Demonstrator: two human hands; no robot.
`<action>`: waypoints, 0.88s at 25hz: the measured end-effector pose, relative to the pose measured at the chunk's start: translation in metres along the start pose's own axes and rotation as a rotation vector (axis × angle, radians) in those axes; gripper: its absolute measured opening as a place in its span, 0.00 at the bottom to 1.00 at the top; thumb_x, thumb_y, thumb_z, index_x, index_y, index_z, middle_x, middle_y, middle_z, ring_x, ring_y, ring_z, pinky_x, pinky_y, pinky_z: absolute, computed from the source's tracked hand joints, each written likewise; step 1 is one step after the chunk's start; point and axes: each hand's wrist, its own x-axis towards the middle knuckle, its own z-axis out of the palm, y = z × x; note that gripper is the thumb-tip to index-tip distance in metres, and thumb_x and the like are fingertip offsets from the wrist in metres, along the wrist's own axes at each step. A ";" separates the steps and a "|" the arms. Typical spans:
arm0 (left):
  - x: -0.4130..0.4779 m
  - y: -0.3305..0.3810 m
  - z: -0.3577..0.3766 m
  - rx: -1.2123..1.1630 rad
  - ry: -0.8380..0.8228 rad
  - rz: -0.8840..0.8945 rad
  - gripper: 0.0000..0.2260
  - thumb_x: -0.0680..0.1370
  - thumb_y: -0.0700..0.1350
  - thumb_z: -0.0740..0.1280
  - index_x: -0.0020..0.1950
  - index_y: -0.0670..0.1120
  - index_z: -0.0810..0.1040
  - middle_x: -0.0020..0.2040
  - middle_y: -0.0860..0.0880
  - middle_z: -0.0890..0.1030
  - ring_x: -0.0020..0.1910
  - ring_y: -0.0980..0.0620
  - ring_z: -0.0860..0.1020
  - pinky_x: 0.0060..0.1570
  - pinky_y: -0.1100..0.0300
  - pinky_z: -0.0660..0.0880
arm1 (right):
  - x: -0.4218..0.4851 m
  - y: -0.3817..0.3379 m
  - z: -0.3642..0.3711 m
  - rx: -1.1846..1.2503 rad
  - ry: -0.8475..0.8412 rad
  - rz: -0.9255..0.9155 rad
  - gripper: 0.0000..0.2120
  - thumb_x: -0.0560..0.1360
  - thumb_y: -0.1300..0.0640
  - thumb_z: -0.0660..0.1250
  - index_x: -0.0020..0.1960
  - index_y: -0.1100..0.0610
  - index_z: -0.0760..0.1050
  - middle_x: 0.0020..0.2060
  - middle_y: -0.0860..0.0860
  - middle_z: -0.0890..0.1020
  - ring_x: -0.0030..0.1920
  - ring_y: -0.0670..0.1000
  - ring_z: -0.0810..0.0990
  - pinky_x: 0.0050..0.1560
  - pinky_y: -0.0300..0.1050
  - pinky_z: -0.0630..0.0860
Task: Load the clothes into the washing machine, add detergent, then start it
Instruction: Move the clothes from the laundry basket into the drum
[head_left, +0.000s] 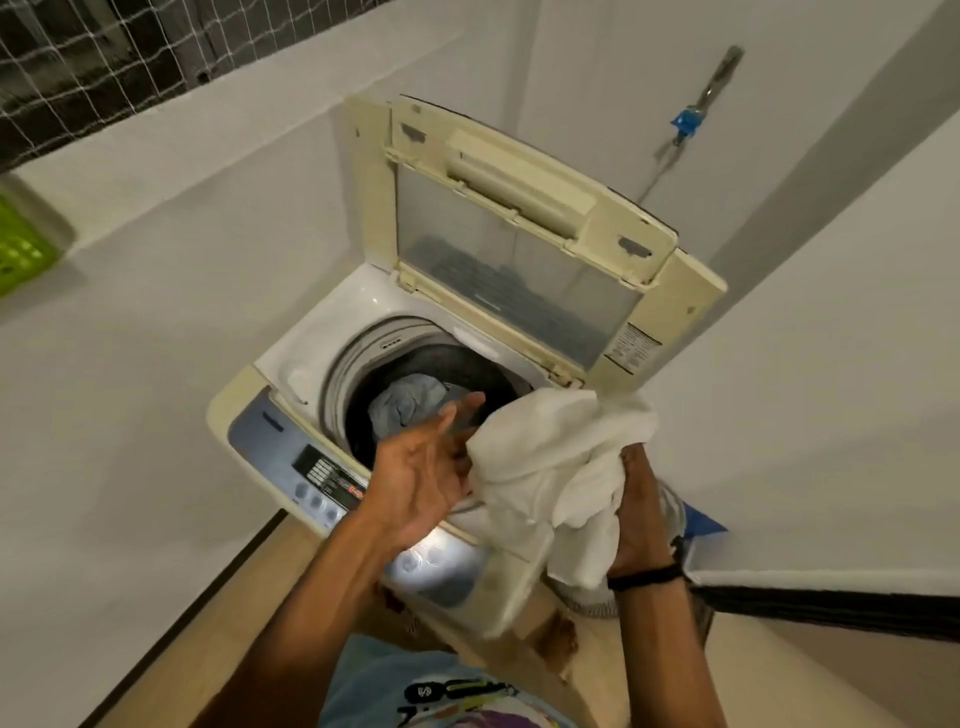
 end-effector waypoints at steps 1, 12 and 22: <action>-0.004 0.018 -0.013 0.045 -0.017 0.023 0.30 0.72 0.52 0.72 0.72 0.43 0.72 0.64 0.41 0.76 0.60 0.40 0.75 0.61 0.46 0.73 | 0.004 0.007 0.017 0.054 0.023 -0.016 0.18 0.85 0.50 0.46 0.53 0.53 0.73 0.35 0.48 0.85 0.36 0.45 0.84 0.35 0.39 0.80; 0.011 0.128 -0.030 0.200 0.001 -0.090 0.31 0.75 0.70 0.59 0.70 0.51 0.75 0.64 0.43 0.80 0.57 0.42 0.80 0.56 0.42 0.76 | 0.042 0.045 0.147 -0.268 0.042 -0.095 0.24 0.81 0.39 0.53 0.61 0.54 0.79 0.51 0.53 0.86 0.49 0.50 0.84 0.48 0.46 0.80; 0.047 0.134 -0.034 0.507 0.260 -0.160 0.21 0.80 0.61 0.59 0.60 0.47 0.80 0.60 0.45 0.82 0.56 0.46 0.79 0.62 0.50 0.74 | 0.083 0.065 0.101 -0.499 0.068 -0.190 0.09 0.76 0.52 0.69 0.56 0.50 0.79 0.56 0.55 0.84 0.58 0.58 0.81 0.57 0.54 0.79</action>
